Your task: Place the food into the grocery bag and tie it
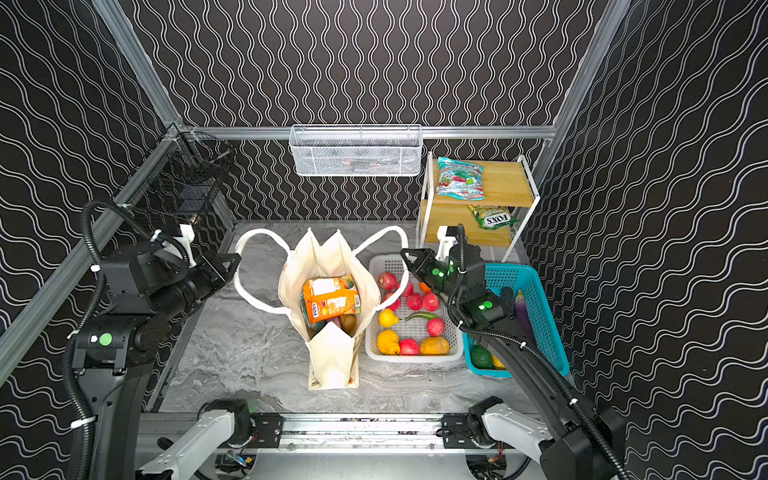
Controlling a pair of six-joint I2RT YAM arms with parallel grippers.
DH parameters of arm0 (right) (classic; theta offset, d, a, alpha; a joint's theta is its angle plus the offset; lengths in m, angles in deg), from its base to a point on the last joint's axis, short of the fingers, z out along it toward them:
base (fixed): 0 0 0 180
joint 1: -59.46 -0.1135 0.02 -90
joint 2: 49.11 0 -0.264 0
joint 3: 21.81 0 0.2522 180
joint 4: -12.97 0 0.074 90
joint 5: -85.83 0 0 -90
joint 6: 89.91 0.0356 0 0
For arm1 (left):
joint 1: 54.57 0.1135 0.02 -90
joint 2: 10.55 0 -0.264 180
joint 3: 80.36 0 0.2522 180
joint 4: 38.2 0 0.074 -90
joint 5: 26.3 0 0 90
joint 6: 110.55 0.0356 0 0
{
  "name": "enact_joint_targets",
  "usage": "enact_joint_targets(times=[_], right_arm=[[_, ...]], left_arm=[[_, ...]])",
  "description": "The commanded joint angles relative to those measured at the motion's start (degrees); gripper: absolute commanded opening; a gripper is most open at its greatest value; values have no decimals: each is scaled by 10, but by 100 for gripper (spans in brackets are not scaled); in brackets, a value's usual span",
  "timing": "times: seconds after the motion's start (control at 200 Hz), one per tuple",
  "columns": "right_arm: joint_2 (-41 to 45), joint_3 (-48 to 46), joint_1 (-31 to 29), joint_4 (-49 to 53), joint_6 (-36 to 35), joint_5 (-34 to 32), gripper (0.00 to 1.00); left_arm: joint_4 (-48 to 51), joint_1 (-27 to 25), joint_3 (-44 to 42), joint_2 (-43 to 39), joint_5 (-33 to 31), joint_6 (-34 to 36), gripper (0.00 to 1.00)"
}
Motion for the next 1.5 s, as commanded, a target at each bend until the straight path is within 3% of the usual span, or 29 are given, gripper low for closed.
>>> enact_joint_targets(times=[0.0, 0.22, 0.641, 1.031, 1.146, 1.492], right_arm=[[-10, 39, -17, -31, -33, 38, 13], [-62, 110, -83, -42, -73, 74, 12], [-162, 200, -182, -24, -131, 97, 12], [-208, 190, -216, -67, -110, 120, 11], [-220, 192, -221, -77, -106, 128, 11], [-233, 188, -228, -103, -97, 132, 10]], left_arm=[[-54, 0, 5, 8, 56, 8, 5], [-99, -1, 13, 25, 111, -7, 6], [-115, -1, 26, 32, 137, -30, 6], [-168, -11, -6, 29, 163, -69, 7], [-175, -42, -13, 33, 139, -73, 7], [-211, -207, -8, 76, 25, -67, 7]])
